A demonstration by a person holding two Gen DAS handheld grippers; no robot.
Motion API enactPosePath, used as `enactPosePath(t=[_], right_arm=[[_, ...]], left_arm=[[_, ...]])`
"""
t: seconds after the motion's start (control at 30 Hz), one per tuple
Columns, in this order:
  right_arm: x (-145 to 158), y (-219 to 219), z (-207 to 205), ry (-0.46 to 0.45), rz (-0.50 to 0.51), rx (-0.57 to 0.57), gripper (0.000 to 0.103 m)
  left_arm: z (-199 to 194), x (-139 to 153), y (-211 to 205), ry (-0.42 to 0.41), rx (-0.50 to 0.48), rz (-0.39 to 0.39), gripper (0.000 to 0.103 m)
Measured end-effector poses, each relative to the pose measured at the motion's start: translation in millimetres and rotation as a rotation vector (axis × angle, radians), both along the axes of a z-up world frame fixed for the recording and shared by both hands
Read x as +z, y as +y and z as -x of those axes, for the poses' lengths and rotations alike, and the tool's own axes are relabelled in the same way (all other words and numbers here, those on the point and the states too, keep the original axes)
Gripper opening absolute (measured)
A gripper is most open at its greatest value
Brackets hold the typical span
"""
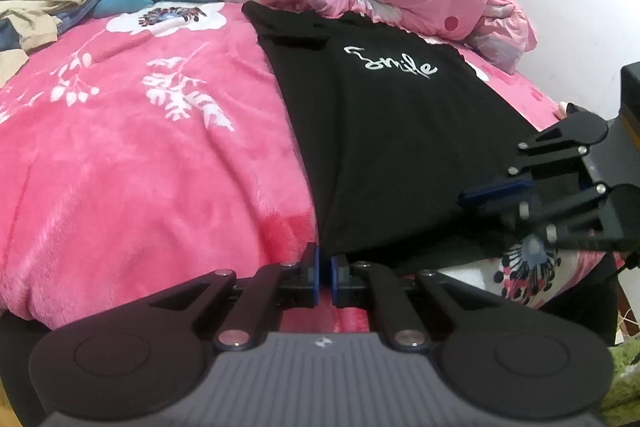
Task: Fold clothes
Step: 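Open both grippers and release the T-shirt hem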
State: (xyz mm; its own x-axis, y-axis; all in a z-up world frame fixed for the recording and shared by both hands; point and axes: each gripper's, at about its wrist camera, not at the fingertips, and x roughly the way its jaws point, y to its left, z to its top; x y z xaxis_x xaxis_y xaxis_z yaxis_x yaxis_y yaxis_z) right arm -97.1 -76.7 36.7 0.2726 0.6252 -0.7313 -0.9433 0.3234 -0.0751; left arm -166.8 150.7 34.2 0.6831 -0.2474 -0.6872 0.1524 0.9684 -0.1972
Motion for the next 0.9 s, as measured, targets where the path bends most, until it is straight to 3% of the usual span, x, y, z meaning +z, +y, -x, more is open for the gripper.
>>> enactPosePath(t=[0.03,0.07,0.17,0.3,0.4,0.6,0.63,0.7,0.73,0.77,0.9], right_arm=[[3,-1,1,-0.029,-0.003,-0.006,0.003],[9,-4,3,-0.053,-0.013,-0.008,0.002],[21,-10,10,-0.103,-0.048,-0.008,0.002],[2,-7,27,-0.158,0.027,0.037,0.002],[-11,-7,37,-0.207,0.062,0.053,0.002],[-9,-11,40,-0.207,0.061,0.035,0.005],[-9,-12,41,-0.211,0.064,0.036,0.009],[-7,-16,43,-0.207,0.061,0.019,0.029],[-6,-20,43,-0.199,0.053,0.001,0.048],[-4,-24,43,-0.192,0.044,-0.017,0.061],[4,-50,41,-0.114,-0.05,-0.145,0.062]], left_arm=[[1,2,-1,-0.013,0.0,-0.013,0.006],[1,4,-1,-0.025,-0.002,-0.027,0.006],[2,2,-5,-0.027,-0.013,-0.063,0.006],[3,-3,-6,-0.013,-0.013,-0.062,0.006],[3,-3,-2,0.007,-0.007,-0.04,0.008],[7,-3,12,0.05,0.004,0.018,0.012],[8,-2,14,0.055,0.005,0.02,0.012],[9,0,16,0.064,0.007,0.023,0.015],[10,2,18,0.068,0.008,0.025,0.016],[11,5,20,0.07,0.012,0.026,0.017],[16,22,23,0.03,0.049,-0.061,0.037]])
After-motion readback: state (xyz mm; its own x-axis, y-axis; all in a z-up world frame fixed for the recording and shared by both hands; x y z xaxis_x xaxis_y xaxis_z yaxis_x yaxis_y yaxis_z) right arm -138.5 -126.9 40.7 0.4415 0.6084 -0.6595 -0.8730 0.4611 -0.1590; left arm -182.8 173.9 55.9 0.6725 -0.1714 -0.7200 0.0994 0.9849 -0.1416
